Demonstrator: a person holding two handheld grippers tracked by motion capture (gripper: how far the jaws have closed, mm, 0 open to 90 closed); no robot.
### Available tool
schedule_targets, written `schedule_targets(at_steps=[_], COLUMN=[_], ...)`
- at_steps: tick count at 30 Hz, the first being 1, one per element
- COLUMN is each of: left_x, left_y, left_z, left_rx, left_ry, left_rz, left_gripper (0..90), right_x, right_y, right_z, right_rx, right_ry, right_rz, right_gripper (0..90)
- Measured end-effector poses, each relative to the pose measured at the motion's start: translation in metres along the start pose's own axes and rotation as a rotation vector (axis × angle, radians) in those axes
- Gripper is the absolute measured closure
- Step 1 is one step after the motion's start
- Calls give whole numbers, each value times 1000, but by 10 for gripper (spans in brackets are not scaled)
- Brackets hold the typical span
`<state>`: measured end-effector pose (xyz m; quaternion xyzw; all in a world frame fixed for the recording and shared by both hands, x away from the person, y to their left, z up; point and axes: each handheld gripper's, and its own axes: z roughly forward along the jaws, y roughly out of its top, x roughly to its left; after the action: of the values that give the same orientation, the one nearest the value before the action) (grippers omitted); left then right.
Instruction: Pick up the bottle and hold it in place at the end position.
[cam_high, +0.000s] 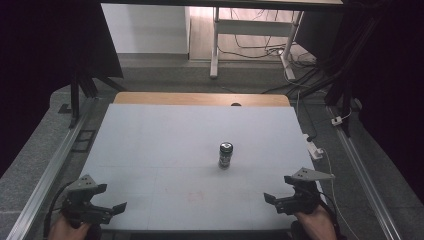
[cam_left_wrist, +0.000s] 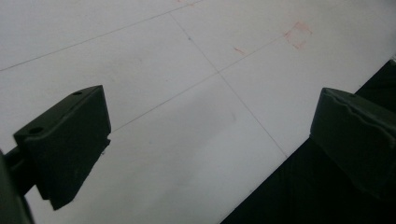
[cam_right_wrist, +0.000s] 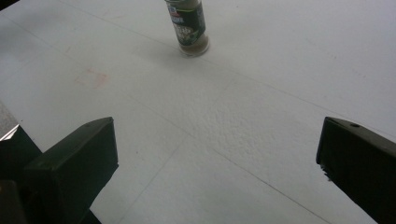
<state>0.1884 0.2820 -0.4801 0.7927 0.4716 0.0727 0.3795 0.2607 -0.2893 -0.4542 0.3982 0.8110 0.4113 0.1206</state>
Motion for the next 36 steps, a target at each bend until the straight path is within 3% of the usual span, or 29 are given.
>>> schedule_targets(at_steps=[17,29,36], left_x=[1,0,0], left_y=[-1,0,-1], left_z=[-1,0,-1], left_rx=[-3,0,0], left_ry=[1,7,9], left_rz=[-8,-6,-5], left_gripper=[0,0,0], right_x=[9,10,11], right_y=[12,21,24], right_z=[16,27,35], right_rx=[-23,-26,-13], right_ry=[31,48,52], right_rz=[-57,-37,-49], right_gripper=[0,0,0])
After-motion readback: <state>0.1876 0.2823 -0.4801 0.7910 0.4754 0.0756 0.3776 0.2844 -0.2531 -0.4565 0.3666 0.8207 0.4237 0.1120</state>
